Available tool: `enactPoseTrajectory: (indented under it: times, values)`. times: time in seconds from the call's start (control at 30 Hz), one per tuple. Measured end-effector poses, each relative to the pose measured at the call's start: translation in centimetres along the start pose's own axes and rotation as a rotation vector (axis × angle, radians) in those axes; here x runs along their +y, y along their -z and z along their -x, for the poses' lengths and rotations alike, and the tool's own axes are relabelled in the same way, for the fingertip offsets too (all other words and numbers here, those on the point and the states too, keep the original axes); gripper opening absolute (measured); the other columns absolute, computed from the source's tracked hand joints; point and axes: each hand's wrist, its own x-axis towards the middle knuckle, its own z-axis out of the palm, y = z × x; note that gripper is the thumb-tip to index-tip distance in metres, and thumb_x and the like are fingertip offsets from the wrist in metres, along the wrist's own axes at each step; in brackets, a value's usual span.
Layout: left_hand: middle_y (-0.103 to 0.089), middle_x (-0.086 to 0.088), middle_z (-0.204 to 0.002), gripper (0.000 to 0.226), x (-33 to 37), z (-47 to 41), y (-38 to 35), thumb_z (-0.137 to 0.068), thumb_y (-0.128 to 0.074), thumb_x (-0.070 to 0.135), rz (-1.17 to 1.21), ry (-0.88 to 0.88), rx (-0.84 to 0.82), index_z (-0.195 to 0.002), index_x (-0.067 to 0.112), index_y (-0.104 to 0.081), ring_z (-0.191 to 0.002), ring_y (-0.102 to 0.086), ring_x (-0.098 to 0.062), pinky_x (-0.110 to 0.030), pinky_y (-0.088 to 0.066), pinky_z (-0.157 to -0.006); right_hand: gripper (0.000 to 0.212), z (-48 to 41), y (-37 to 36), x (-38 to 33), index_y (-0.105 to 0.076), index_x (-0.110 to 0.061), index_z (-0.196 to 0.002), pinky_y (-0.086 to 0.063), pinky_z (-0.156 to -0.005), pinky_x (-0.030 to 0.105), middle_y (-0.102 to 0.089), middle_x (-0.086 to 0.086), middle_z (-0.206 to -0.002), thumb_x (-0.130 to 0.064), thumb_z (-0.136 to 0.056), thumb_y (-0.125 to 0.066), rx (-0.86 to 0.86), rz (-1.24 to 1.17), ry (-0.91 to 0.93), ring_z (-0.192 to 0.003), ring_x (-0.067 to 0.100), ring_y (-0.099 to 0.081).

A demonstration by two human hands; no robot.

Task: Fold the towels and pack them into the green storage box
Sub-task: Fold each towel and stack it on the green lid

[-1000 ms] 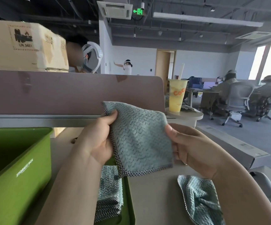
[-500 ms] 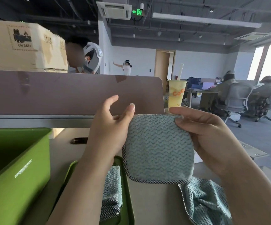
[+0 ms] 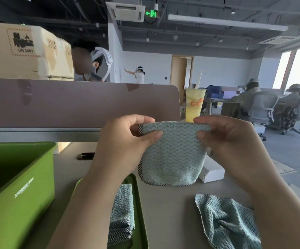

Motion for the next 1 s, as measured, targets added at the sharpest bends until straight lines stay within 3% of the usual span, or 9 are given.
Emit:
enactPoseTrajectory:
  times: [0.13, 0.3, 0.4, 0.47, 0.6, 0.67, 0.8, 0.9, 1.0]
  values:
    - [-0.071, 0.016, -0.076, 0.015, 0.4, 0.2, 0.2, -0.072, -0.077, 0.039, -0.087, -0.036, 0.015, -0.084, 0.033, -0.071, -0.068, -0.065, 0.004, -0.009, -0.049, -0.053, 0.021, 0.0, -0.1, 0.0, -0.073, -0.026, -0.095, -0.054, -0.078, 0.034, -0.073, 0.007, -0.091, -0.009, -0.087, -0.065, 0.011, 0.071, 0.028, -0.082, 0.021, -0.067]
    - [-0.07, 0.013, -0.077, 0.019, 0.8, 0.4, 0.4, -0.07, -0.074, 0.047, -0.082, -0.058, 0.013, -0.079, 0.032, -0.07, -0.071, -0.066, 0.0, -0.025, -0.056, -0.062, 0.014, -0.1, -0.1, 0.0, -0.07, -0.025, -0.089, -0.048, -0.074, 0.025, -0.069, 0.002, -0.096, -0.014, -0.089, -0.061, 0.03, 0.142, 0.067, -0.085, 0.014, -0.063]
    - [-0.07, 0.012, -0.084, 0.026, 0.9, 0.4, 0.5, -0.066, -0.073, 0.055, -0.011, -0.047, -0.013, -0.078, 0.032, -0.069, -0.081, -0.065, -0.004, -0.028, -0.051, -0.068, 0.009, -0.2, 0.0, 0.0, -0.07, -0.028, -0.085, -0.051, -0.089, 0.046, -0.065, 0.001, -0.099, -0.03, -0.086, -0.061, 0.029, 0.057, 0.046, -0.095, 0.019, -0.062]
    - [-0.073, 0.014, -0.078, 0.036, 1.0, 0.4, 0.5, -0.062, -0.07, 0.06, 0.115, -0.008, -0.053, -0.078, 0.029, -0.07, -0.078, -0.067, 0.0, -0.027, -0.049, -0.069, 0.011, -0.1, 0.1, -0.1, -0.069, -0.022, -0.085, -0.051, -0.091, 0.054, -0.069, 0.002, -0.089, -0.028, -0.087, -0.06, -0.008, -0.088, 0.023, -0.088, 0.024, -0.065]
    - [-0.074, 0.009, -0.075, 0.041, 1.2, 0.4, -0.1, -0.063, -0.064, 0.058, 0.291, 0.083, -0.068, -0.081, 0.021, -0.072, -0.071, -0.068, -0.003, -0.028, -0.046, -0.07, 0.02, 0.2, -0.7, -0.3, -0.07, -0.013, -0.081, -0.052, -0.072, 0.04, -0.071, 0.005, -0.077, -0.019, -0.094, -0.056, 0.014, -0.367, -0.077, -0.071, 0.019, -0.063]
    - [-0.075, 0.006, -0.079, 0.041, 1.0, 0.4, -0.5, -0.067, -0.064, 0.059, 0.312, 0.136, -0.052, -0.082, 0.021, -0.072, -0.077, -0.07, -0.01, -0.037, -0.053, -0.075, 0.023, 0.2, -1.3, -0.4, -0.072, -0.01, -0.085, -0.055, -0.073, 0.04, -0.073, 0.009, -0.084, -0.025, -0.092, -0.057, 0.007, -0.551, -0.252, -0.074, 0.024, -0.068]
    - [-0.076, -0.003, -0.085, 0.036, 0.8, 0.4, -0.5, -0.08, -0.065, 0.053, 0.362, 0.236, -0.018, -0.083, 0.018, -0.072, -0.087, -0.071, -0.028, -0.058, -0.053, -0.086, 0.045, 0.4, -1.3, -0.5, -0.068, -0.004, -0.109, -0.059, -0.073, 0.037, -0.074, 0.014, -0.107, -0.039, -0.083, -0.057, -0.373, -0.776, -0.538, -0.092, 0.028, -0.072]
    - [-0.077, -0.004, -0.087, 0.033, 0.6, 0.0, -0.3, -0.083, -0.065, 0.05, 0.489, 0.371, -0.037, -0.085, 0.018, -0.074, -0.085, -0.073, -0.029, -0.051, -0.057, -0.079, 0.047, 0.4, -1.2, -0.1, -0.063, 0.006, -0.115, -0.06, -0.075, 0.036, -0.071, 0.018, -0.111, -0.024, -0.078, -0.061, -0.456, -0.726, -0.531, -0.091, 0.029, -0.071]
    - [-0.077, -0.005, -0.095, 0.036, 1.0, 0.1, -0.2, -0.086, -0.06, 0.046, 0.702, 0.517, -0.233, -0.1, 0.015, -0.073, -0.088, -0.074, -0.023, -0.037, -0.057, -0.077, 0.041, 0.2, -1.4, 0.2, -0.062, 0.007, -0.115, -0.06, -0.077, 0.04, -0.07, 0.022, -0.112, -0.018, -0.083, -0.059, -0.384, -0.792, -0.505, -0.091, 0.032, -0.07]
